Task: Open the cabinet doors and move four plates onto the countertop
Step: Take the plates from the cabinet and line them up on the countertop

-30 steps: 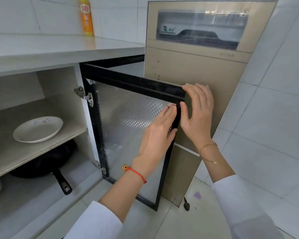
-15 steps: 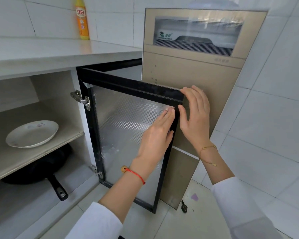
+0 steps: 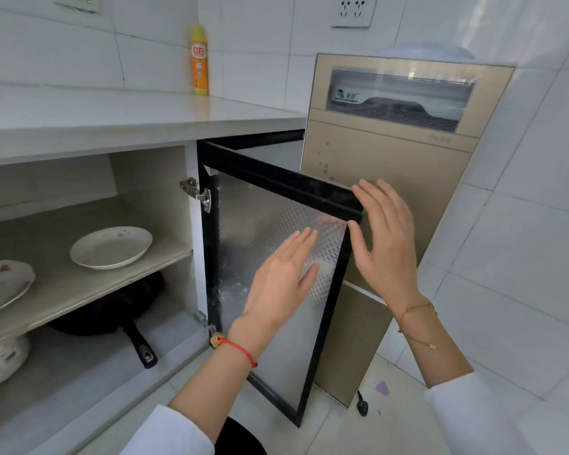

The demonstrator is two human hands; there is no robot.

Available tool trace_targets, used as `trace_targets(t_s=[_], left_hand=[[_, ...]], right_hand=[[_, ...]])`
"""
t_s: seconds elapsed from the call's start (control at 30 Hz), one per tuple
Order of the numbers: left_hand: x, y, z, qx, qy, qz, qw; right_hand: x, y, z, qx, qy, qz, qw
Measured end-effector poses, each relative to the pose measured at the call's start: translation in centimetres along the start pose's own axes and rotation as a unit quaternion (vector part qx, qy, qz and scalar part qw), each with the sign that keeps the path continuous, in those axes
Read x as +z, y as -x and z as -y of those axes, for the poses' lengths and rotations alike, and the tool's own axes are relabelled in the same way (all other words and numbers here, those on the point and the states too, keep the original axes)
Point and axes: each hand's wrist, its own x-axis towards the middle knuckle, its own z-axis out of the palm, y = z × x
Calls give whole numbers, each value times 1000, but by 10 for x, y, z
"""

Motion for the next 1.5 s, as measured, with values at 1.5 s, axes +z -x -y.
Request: trace_targets(t_s=[1.5], left_hand=[[-355,327,282,-545,-334,-217,738]], right_hand=[[292,-16,551,-151,-507,344,776]])
